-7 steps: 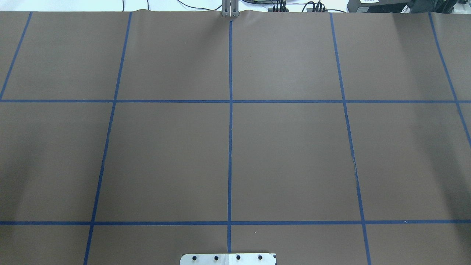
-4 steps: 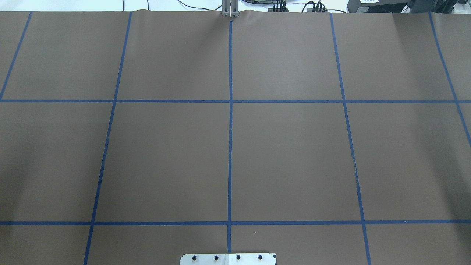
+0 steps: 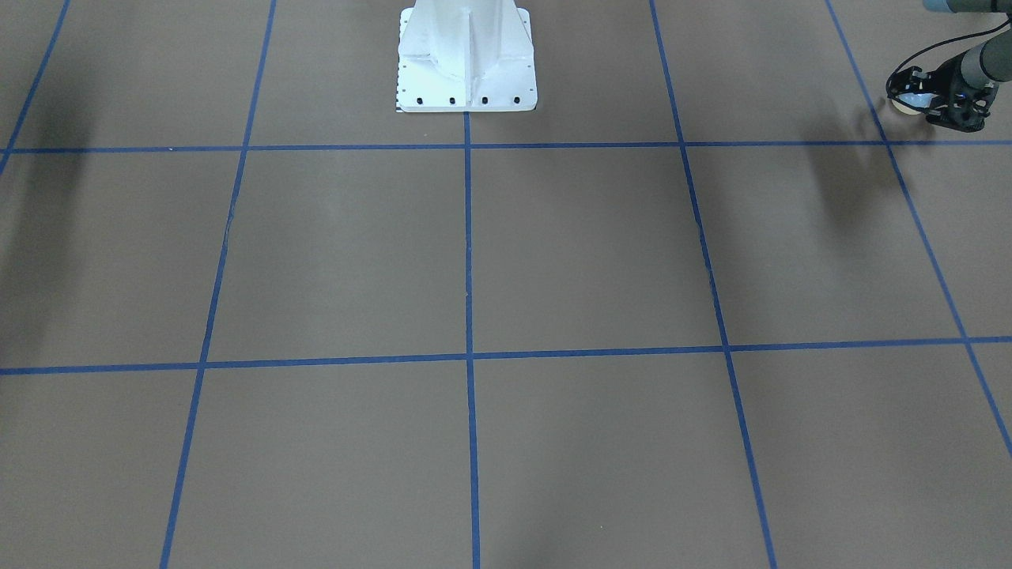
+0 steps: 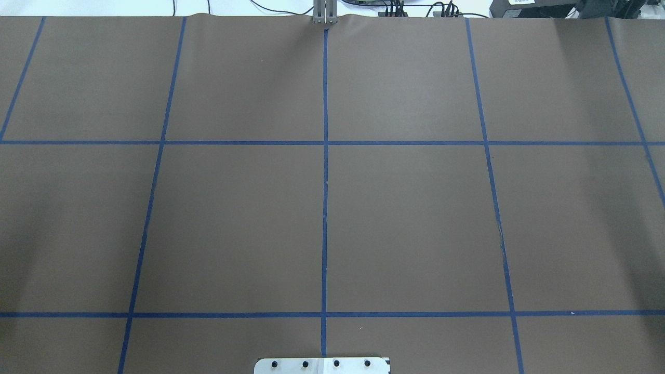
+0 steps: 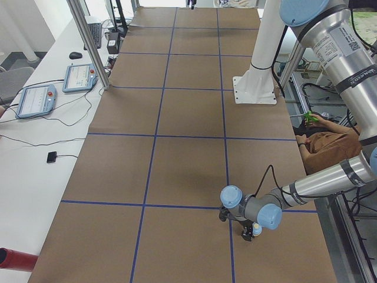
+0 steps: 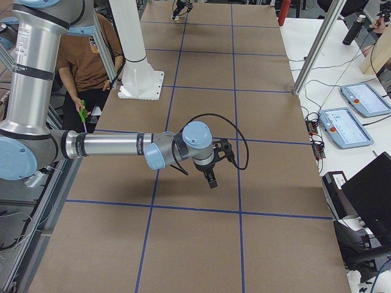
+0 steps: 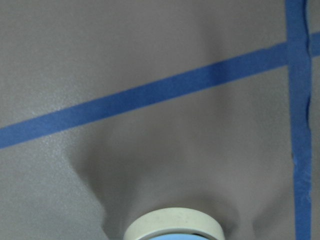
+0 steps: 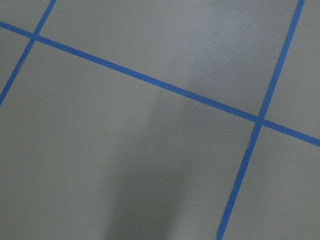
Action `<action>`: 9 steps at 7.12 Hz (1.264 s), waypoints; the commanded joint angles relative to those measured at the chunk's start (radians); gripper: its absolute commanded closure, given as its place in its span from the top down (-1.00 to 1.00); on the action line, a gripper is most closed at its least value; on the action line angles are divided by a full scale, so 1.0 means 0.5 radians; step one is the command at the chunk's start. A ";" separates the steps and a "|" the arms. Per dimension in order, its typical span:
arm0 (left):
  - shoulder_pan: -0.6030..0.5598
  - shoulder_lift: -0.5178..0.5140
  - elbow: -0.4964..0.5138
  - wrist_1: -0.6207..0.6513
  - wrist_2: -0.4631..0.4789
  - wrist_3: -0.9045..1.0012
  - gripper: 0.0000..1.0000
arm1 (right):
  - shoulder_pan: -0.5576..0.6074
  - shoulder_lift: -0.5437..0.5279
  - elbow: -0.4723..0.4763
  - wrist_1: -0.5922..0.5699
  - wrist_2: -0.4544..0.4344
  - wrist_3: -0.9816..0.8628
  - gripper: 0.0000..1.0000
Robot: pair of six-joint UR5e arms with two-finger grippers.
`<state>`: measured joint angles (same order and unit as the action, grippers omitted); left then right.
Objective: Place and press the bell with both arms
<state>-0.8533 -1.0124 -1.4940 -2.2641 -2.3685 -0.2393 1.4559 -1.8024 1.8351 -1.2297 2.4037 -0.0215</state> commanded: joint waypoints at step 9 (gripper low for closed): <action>-0.020 -0.164 -0.710 0.408 -0.522 -0.230 -0.98 | 0.000 0.000 -0.001 0.005 0.000 0.003 1.00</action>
<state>-0.8587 -1.0294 -1.7540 -2.2092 -2.6248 -0.3510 1.4557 -1.8054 1.8360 -1.2266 2.4043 -0.0205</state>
